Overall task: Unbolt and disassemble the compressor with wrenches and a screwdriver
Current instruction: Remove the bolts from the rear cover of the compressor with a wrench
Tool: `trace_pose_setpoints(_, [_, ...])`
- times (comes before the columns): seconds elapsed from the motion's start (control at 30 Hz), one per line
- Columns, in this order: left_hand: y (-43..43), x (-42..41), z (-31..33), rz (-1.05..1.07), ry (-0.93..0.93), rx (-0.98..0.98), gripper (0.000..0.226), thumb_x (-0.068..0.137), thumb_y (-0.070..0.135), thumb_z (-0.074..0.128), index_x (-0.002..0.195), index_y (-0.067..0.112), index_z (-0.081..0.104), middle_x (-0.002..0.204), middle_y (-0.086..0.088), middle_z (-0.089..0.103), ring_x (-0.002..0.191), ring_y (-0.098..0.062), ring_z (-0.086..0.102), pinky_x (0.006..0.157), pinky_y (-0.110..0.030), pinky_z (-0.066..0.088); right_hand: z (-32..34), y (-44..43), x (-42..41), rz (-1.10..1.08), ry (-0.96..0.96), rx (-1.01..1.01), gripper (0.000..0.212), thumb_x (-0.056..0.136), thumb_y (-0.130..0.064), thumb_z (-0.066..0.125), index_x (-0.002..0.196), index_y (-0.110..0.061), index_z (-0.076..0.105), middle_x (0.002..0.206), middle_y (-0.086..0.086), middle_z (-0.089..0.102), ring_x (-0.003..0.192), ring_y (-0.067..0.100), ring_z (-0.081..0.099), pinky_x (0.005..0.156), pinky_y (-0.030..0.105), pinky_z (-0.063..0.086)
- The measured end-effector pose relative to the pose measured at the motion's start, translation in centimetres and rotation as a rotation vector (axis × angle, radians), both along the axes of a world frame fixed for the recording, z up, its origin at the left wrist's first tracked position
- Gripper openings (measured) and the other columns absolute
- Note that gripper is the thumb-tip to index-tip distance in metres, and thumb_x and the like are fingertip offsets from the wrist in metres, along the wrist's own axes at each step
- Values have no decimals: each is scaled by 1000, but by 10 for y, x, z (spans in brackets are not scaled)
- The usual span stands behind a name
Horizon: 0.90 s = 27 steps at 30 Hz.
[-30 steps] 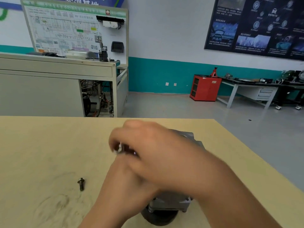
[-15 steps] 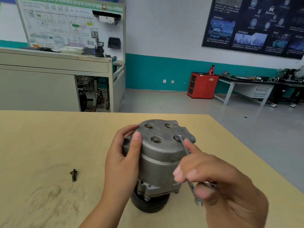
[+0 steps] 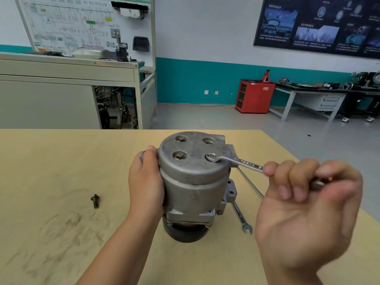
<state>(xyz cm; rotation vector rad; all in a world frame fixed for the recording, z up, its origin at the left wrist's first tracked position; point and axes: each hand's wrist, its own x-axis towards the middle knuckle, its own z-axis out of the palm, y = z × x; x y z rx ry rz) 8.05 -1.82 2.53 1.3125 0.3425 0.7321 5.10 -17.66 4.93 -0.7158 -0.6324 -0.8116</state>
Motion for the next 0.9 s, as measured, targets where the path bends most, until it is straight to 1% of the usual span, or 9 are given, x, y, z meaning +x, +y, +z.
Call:
trace_pose_setpoints(0.23, [6, -2, -6, 13, -19, 3, 39, 90, 30, 41, 52, 29, 31, 51, 15, 36, 49, -6, 33, 55, -33, 27, 27, -9, 62, 192, 477, -27, 23, 105, -18, 29, 94, -11, 49, 57, -4, 40, 49, 9, 43, 57, 25, 48])
trace_pose_setpoints(0.3, [5, 0, -5, 40, -29, 70, 38, 94, 28, 39, 58, 26, 28, 50, 16, 35, 48, -4, 31, 53, -28, 29, 31, -6, 81, 126, 635, -212, 12, 102, -9, 37, 102, -11, 49, 64, 0, 46, 56, 10, 49, 62, 27, 53])
trace_pose_setpoints(0.4, [1, 2, -5, 79, -49, 151, 38, 98, 25, 39, 61, 21, 28, 49, 17, 35, 47, -1, 32, 43, -16, 28, 32, -4, 102, 11, 832, -574, 25, 94, -11, 53, 119, -10, 49, 81, 4, 55, 75, 14, 56, 72, 32, 53])
trace_pose_setpoints(0.47, [-1, 3, -5, 91, -49, 152, 38, 98, 26, 40, 63, 19, 29, 52, 15, 35, 49, -2, 32, 43, -16, 28, 37, 2, 104, -50, 863, -806, 20, 89, -20, 61, 105, -10, 55, 85, 4, 55, 77, 17, 55, 73, 35, 49])
trace_pose_setpoints(0.53, [-1, 3, -7, 93, -53, 148, 38, 98, 28, 40, 63, 19, 29, 56, 13, 33, 53, -5, 31, 45, -19, 27, 43, 10, 103, -103, 845, -991, 16, 86, -22, 64, 81, -14, 52, 68, -1, 54, 65, 17, 51, 57, 28, 44])
trace_pose_setpoints(0.63, [0, 1, -10, 103, -56, 175, 38, 98, 31, 40, 63, 19, 28, 60, 8, 32, 55, -8, 30, 47, -21, 27, 53, 22, 95, -111, 804, -1235, 17, 82, -21, 64, 74, -15, 51, 58, 2, 44, 53, 17, 43, 39, 19, 32])
trace_pose_setpoints(0.7, [1, 0, -11, 107, -64, 181, 38, 98, 31, 39, 64, 19, 28, 61, 6, 32, 57, -10, 30, 49, -22, 28, 58, 28, 88, -104, 759, -1359, 20, 82, -24, 64, 78, -5, 60, 65, 12, 48, 60, 19, 46, 45, 25, 38])
trace_pose_setpoints(0.77, [1, -1, -10, 115, -68, 190, 38, 98, 30, 40, 64, 19, 29, 61, 6, 32, 56, -9, 30, 48, -21, 28, 62, 32, 83, -166, 687, -1453, 29, 86, -30, 63, 91, -2, 68, 82, 18, 62, 83, 24, 56, 70, 42, 52])
trace_pose_setpoints(0.9, [0, -3, -10, 107, -80, 199, 37, 97, 31, 41, 63, 20, 31, 56, 13, 35, 54, -6, 32, 49, -19, 30, 68, 42, 64, -341, 494, -1601, 18, 92, -38, 56, 97, -32, 72, 112, -4, 56, 118, 27, 38, 100, 48, 33])
